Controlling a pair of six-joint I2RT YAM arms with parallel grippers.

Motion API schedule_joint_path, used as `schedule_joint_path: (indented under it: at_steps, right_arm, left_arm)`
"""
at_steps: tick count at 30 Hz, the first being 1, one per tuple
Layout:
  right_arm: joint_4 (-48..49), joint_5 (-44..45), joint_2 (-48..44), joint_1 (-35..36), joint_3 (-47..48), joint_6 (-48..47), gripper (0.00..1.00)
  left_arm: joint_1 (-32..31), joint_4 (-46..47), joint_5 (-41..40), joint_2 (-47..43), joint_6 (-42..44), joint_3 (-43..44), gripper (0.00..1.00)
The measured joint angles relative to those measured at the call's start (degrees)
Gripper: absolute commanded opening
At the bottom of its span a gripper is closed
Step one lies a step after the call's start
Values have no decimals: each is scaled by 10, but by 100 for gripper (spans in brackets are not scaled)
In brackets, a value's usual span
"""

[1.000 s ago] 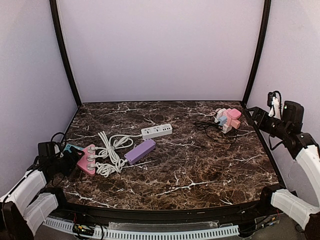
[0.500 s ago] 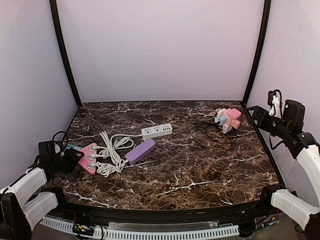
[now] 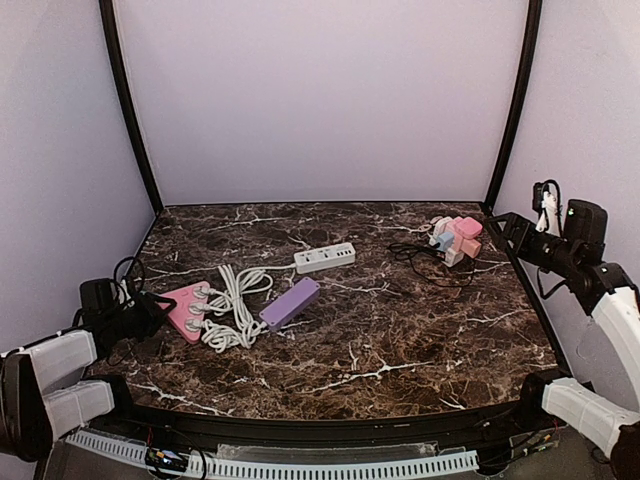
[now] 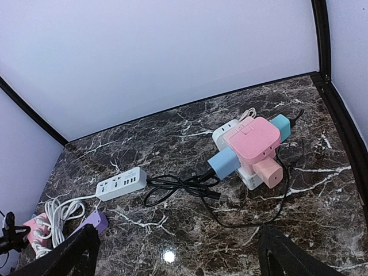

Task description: Pull the plug off the socket

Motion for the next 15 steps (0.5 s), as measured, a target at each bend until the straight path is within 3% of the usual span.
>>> schedule_joint_path:
  at_steps: [6,15]
  right_arm:
    - [0,-14,6,0,0,-5,94]
    - [19,-46,9,1,-14,-2,92]
  left_arm:
    - [-53,48,17,30,-3,-3,31]
    - [-145,62,7,27,4,6,25]
